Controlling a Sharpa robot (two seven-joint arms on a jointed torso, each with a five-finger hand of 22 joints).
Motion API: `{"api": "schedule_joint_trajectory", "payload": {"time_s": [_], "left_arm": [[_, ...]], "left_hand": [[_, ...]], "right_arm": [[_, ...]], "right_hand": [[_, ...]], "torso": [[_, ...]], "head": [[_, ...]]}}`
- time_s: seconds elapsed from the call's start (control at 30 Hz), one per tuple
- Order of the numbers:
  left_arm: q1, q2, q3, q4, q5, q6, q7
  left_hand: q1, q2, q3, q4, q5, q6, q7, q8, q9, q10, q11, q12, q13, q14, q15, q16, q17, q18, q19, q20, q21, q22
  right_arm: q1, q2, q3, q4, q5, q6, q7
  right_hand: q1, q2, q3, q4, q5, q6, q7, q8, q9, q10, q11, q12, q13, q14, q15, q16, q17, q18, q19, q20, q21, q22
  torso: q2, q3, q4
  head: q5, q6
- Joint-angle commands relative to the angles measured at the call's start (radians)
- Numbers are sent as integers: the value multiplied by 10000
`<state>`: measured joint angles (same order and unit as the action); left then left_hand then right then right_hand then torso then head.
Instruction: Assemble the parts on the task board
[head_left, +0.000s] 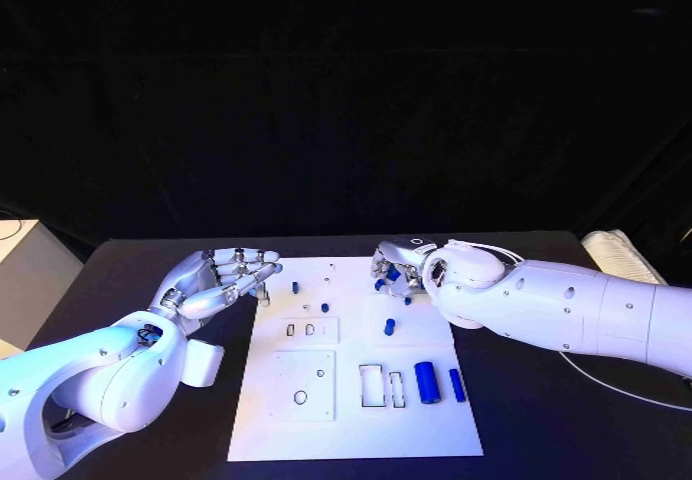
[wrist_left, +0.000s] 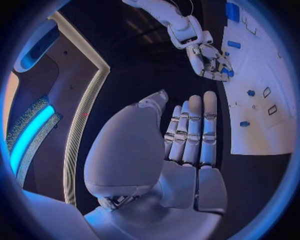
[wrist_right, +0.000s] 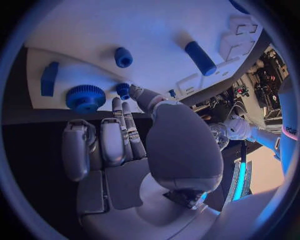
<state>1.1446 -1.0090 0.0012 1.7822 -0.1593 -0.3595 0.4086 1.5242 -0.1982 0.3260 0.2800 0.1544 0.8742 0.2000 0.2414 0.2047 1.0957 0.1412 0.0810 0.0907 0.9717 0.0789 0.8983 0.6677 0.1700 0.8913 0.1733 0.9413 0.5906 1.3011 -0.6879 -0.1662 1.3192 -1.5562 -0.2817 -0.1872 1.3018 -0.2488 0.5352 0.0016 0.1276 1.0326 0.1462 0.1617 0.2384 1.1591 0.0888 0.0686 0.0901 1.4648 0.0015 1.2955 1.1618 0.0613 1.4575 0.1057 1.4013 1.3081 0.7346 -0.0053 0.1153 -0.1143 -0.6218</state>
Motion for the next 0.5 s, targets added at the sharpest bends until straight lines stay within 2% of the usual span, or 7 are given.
{"api": "schedule_joint_trajectory", "payload": {"time_s": [0.03, 0.23, 0.33, 0.4, 0.5], "left_arm": [[20, 1, 11, 27, -14, 164, 24], [22, 4, 11, 16, -6, 169, 3], [22, 4, 11, 12, -4, 173, -4], [23, 2, 12, 6, -1, 175, -9], [23, 0, 12, -1, 6, 176, -15]], "left_hand": [[-54, -77, 70, 13, -47, -15, 21, 30, 12, -62, 16, -9, 17, -60, -24, 57, 16, 125, -90, -5, 67, 11], [-51, -65, 83, 10, -46, -21, 24, 28, 16, -74, 19, -12, 17, -67, -21, 68, 15, 125, -100, -3, 85, 24], [-51, -65, 83, 10, -46, -21, 24, 28, 16, -74, 19, -12, 17, -67, -21, 68, 15, 125, -100, -3, 85, 24], [-51, -65, 83, 10, -46, -21, 24, 28, 16, -74, 19, -12, 17, -67, -21, 68, 15, 125, -100, -3, 85, 24], [-51, -65, 83, 10, -46, -21, 24, 28, 16, -74, 19, -12, 17, -67, -21, 68, 15, 125, -100, -3, 85, 24]], "right_arm": [[-13, 22, 3, -10, -145, 264, -34], [-19, 36, 3, -18, -131, 303, -48], [-20, 41, 3, -33, -131, 328, -81], [-20, 44, 3, -48, -139, 345, -107], [-21, 50, 3, -72, -160, 363, -146]], "right_hand": [[-12, 119, 68, 30, 55, 105, 1, 33, 17, 98, -11, 45, 14, 367, 27, 55, 4, -63, 36, -5, 20, 99], [-39, 172, 197, 89, 75, 193, -40, 86, 69, 224, -43, 32, 20, 356, 3, 107, 14, -71, 52, -25, 52, 153], [-6, 275, 364, 114, 83, 301, -84, 158, 133, 363, -87, 29, 28, 355, -32, 172, 50, -89, 89, -50, 114, 250], [75, 357, 616, 88, -231, 353, -104, 209, 200, 475, -112, -3, 24, 346, -61, 220, 48, -104, 115, -79, 161, 326], [152, 404, 779, 36, -241, 379, -110, 239, 241, 519, -126, -19, 19, 341, -71, 246, 48, -111, 129, -89, 187, 370]], "torso": [[35, -10, 8], [45, -26, 36], [47, -31, 45], [53, -31, 51], [63, -30, 58]], "head": [[-19, -19], [-31, -25], [-41, -29], [-49, -24], [-57, -21]]}}
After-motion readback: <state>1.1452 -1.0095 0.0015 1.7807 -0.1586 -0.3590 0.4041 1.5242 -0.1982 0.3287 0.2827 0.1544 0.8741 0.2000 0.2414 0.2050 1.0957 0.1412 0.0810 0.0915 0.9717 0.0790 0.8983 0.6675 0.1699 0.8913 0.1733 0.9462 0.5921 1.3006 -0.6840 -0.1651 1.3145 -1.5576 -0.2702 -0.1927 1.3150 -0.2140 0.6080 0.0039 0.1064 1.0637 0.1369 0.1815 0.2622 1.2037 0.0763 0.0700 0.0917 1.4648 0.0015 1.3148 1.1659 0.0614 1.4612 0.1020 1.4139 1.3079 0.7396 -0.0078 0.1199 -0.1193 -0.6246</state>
